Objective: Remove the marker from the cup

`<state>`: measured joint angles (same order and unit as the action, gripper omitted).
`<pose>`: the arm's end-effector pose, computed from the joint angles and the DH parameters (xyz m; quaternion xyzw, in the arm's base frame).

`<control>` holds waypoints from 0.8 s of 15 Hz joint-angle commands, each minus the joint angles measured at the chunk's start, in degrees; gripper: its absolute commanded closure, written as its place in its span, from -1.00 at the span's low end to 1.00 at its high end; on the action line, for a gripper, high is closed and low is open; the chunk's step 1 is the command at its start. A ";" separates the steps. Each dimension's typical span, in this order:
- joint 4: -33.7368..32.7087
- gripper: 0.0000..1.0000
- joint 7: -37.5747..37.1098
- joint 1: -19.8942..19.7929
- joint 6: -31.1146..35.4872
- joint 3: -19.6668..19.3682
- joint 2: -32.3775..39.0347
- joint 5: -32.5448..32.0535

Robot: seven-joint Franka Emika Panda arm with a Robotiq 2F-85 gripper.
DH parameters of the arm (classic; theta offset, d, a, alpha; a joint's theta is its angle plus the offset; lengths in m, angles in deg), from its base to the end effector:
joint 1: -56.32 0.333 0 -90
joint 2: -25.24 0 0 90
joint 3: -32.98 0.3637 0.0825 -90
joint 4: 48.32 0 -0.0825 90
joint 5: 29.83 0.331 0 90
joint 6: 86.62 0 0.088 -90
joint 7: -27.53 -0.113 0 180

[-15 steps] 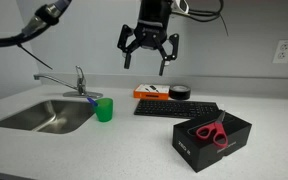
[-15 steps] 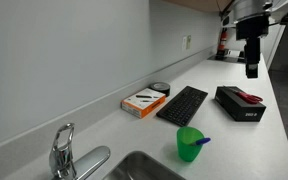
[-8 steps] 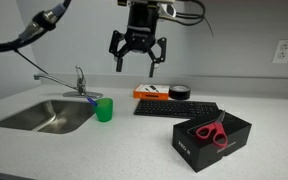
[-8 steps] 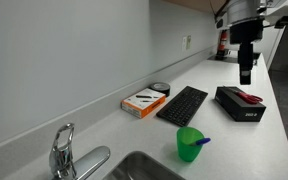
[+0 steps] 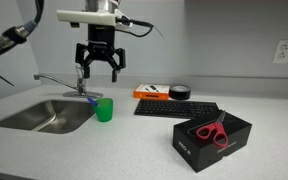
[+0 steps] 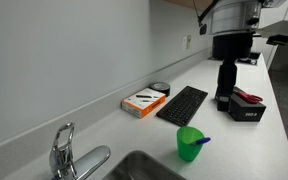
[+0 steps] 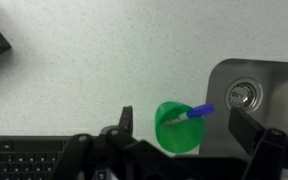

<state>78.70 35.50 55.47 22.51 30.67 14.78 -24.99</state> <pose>0.4205 -0.0176 0.5082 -0.9966 -0.0260 0.0605 0.0486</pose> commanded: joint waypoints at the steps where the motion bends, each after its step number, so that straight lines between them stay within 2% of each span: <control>1: 3.82 -1.00 -1.99 0.81 2.51 1.04 -4.65 1.77; 2: 1.11 -1.00 -1.14 0.63 1.12 0.86 -1.27 0.68; 8: 2.61 -1.00 -2.42 0.65 1.70 1.28 -2.84 0.09; 12: 4.18 -1.00 -5.66 1.65 4.17 3.56 -2.22 -1.58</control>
<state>81.43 33.18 56.11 24.33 32.73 12.63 -25.24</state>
